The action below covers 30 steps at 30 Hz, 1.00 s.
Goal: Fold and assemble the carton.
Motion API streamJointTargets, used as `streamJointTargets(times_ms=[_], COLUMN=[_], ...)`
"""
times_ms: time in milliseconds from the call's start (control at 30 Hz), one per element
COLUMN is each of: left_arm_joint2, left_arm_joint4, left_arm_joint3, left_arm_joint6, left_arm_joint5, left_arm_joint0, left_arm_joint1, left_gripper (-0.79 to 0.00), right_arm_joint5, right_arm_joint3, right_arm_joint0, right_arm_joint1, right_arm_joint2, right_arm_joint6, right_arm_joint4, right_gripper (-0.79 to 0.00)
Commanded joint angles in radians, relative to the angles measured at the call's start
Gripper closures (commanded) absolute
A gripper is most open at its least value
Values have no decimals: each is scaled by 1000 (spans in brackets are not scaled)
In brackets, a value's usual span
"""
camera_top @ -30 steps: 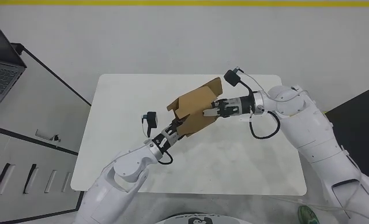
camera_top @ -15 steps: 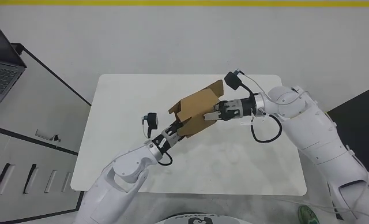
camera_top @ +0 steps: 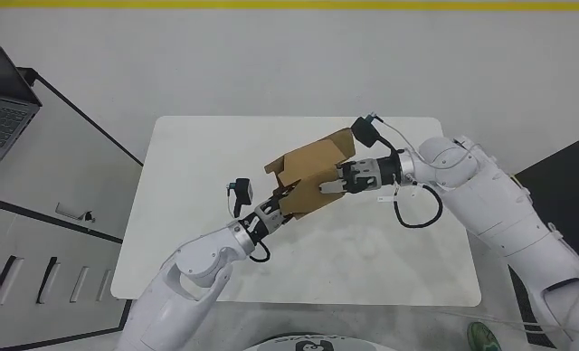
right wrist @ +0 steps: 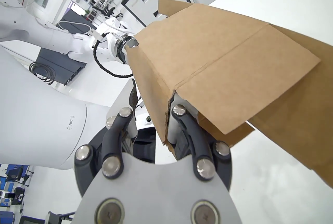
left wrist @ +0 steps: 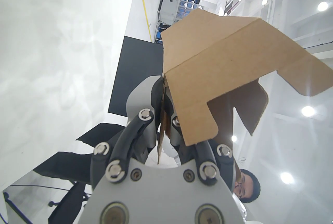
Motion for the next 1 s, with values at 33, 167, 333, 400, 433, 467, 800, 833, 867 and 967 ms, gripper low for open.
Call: streamJointTargets(times_ms=[33,167,333,400,433,467,800,833,867,967], left_arm_joint2=[-1,-3,-2,-1,-1,-2,-54,-62,-70,-85], left_arm_joint4=[-3,-4,-1,0,0,0,24,31,40,56], left_arm_joint3=[2,5,7,7,7,6,-13,-15,-18,-25], left_arm_joint6=[1,5,9,10,10,13,51,58,66,78], left_arm_joint5=[1,4,6,7,8,6,-9,-8,-7,-11], left_arm_joint0=[0,0,-1,-2,-2,-3,22,28,34,50], left_arm_joint1=[0,-1,-1,-2,-2,-2,3,4,5,7], left_gripper=[0,0,-585,-785,-785,-785,-785,-785,-785,-785], right_arm_joint5=[-15,-31,-41,-44,-43,-42,45,61,87,121], right_arm_joint3=[4,13,20,26,31,36,135,152,165,181], right_arm_joint0=[13,31,53,61,65,68,72,70,66,71], right_arm_joint1=[7,17,29,33,35,37,38,36,34,30], right_arm_joint2=[-24,-56,-95,-108,-113,-117,-117,-113,-112,-103], right_arm_joint6=[-15,-31,-42,-44,-44,-42,45,60,83,121], right_arm_joint4=[7,22,46,60,68,77,361,402,454,518], right_gripper=[-12,0,0,0,0,0,0,0,0,0])
